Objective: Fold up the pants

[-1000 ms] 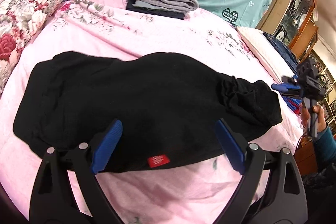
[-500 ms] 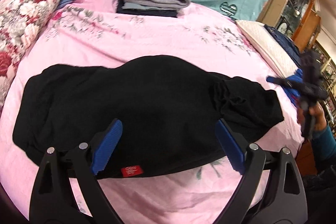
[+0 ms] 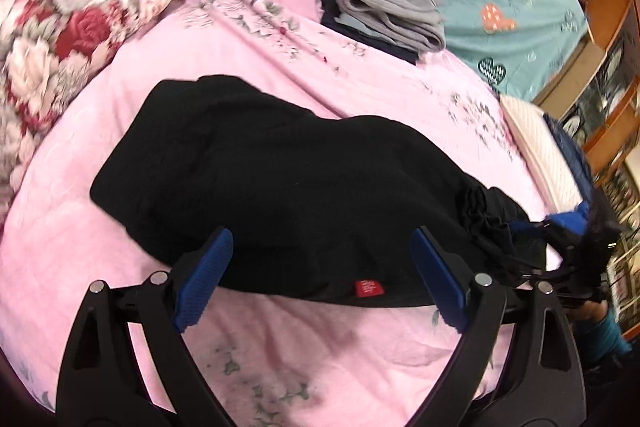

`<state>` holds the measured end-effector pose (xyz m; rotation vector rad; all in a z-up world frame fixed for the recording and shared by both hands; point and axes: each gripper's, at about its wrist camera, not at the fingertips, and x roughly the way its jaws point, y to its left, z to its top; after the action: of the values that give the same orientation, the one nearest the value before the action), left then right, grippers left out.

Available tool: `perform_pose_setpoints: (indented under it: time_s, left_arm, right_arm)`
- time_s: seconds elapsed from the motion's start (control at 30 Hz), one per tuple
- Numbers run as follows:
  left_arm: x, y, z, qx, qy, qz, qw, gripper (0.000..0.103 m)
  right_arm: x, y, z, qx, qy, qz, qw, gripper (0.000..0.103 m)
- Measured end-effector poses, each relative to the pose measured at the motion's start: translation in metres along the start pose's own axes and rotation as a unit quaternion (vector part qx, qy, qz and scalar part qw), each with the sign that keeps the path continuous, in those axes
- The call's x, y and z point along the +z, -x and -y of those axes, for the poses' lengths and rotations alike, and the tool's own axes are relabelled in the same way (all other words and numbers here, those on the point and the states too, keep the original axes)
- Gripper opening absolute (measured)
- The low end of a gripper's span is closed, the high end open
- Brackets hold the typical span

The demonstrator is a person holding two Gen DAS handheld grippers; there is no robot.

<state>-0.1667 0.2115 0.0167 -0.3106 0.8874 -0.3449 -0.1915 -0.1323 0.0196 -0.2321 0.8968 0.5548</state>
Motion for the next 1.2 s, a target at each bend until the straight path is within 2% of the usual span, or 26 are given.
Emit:
perform_pose_setpoints:
  time_s: [0.07, 0.13, 0.17, 0.2, 0.23, 0.33, 0.47, 0.5, 0.57, 0.6, 0.63, 0.67, 0.7, 0.8, 0.83, 0.9, 1.03, 1.13, 1.17, 1.2]
  left_arm:
    - [-0.003, 0.002, -0.005, -0.001, 0.003, 0.001, 1.0, 0.092]
    - [-0.007, 0.005, -0.01, -0.002, 0.002, 0.003, 1.0, 0.092]
    - [-0.008, 0.007, -0.013, -0.003, 0.003, 0.004, 1.0, 0.092]
    - [-0.009, 0.008, -0.016, -0.004, 0.006, 0.005, 1.0, 0.092]
    - [-0.009, 0.009, -0.019, -0.005, 0.009, 0.006, 0.9999, 0.092]
    - [-0.01, 0.011, -0.028, -0.012, 0.024, 0.01, 0.9996, 0.092]
    - [-0.013, 0.012, -0.034, -0.018, 0.031, 0.012, 0.9993, 0.092]
    - [-0.014, 0.012, -0.035, -0.019, 0.031, 0.012, 0.9993, 0.092]
    - [-0.014, 0.012, -0.036, -0.02, 0.032, 0.011, 0.9992, 0.092]
    - [-0.014, 0.012, -0.037, -0.019, 0.034, 0.01, 0.9992, 0.092]
    - [-0.015, 0.012, -0.038, -0.02, 0.038, 0.009, 0.999, 0.092]
    - [-0.015, 0.014, -0.04, -0.02, 0.041, 0.009, 0.9989, 0.092]
    - [-0.015, 0.016, -0.041, -0.02, 0.043, 0.01, 0.9988, 0.092]
    - [-0.014, 0.022, -0.047, -0.022, 0.061, 0.015, 0.9978, 0.094]
    - [-0.013, 0.022, -0.049, -0.025, 0.07, 0.014, 0.9971, 0.095]
    - [-0.011, 0.021, -0.055, -0.04, 0.102, 0.008, 0.9939, 0.096]
    - [-0.011, 0.013, -0.063, -0.055, 0.154, -0.013, 0.9865, 0.096]
    - [-0.012, 0.008, -0.068, -0.052, 0.184, -0.026, 0.9813, 0.096]
    - [-0.013, 0.006, -0.07, -0.054, 0.193, -0.032, 0.9791, 0.096]
    - [-0.014, 0.004, -0.072, -0.056, 0.199, -0.034, 0.9778, 0.096]
  right_arm:
    - [0.0, -0.016, -0.004, 0.004, -0.002, -0.025, 1.0, 0.06]
    - [0.001, -0.027, -0.004, -0.013, 0.006, -0.047, 0.999, 0.045]
    - [0.003, -0.024, -0.002, -0.017, 0.006, -0.039, 0.999, 0.039]
    - [0.003, -0.019, 0.002, -0.012, 0.004, -0.034, 0.999, 0.029]
    - [0.004, -0.018, 0.006, 0.003, -0.009, -0.039, 0.999, 0.023]
    - [0.019, -0.009, 0.011, 0.025, -0.031, -0.029, 0.999, 0.019]
    - [0.039, 0.009, 0.006, 0.051, -0.047, 0.013, 0.998, 0.019]
    - [0.041, 0.008, 0.003, 0.063, -0.049, 0.012, 0.997, 0.019]
    - [0.038, -0.006, -0.005, 0.052, -0.042, -0.008, 0.998, 0.021]
    - [0.033, -0.022, -0.008, 0.048, -0.041, -0.039, 0.997, 0.025]
    - [0.028, -0.037, -0.011, 0.047, -0.04, -0.074, 0.995, 0.04]
    - [0.026, -0.043, -0.014, 0.047, -0.037, -0.088, 0.994, 0.045]
    - [0.026, -0.042, -0.017, 0.047, -0.028, -0.08, 0.995, 0.053]
    - [0.042, -0.018, -0.031, 0.045, 0.005, -0.037, 0.998, 0.057]
    - [0.05, -0.007, -0.041, 0.053, 0.024, -0.01, 0.998, 0.066]
    - [0.06, 0.0, -0.062, 0.063, 0.064, 0.014, 0.996, 0.073]
    - [0.067, -0.036, -0.124, 0.069, 0.176, 0.0, 0.982, 0.073]
    - [0.068, -0.069, -0.146, 0.08, 0.208, -0.022, 0.975, 0.071]
    - [0.068, -0.081, -0.153, 0.083, 0.216, -0.036, 0.972, 0.069]
    - [0.069, -0.091, -0.157, 0.082, 0.222, -0.045, 0.971, 0.056]
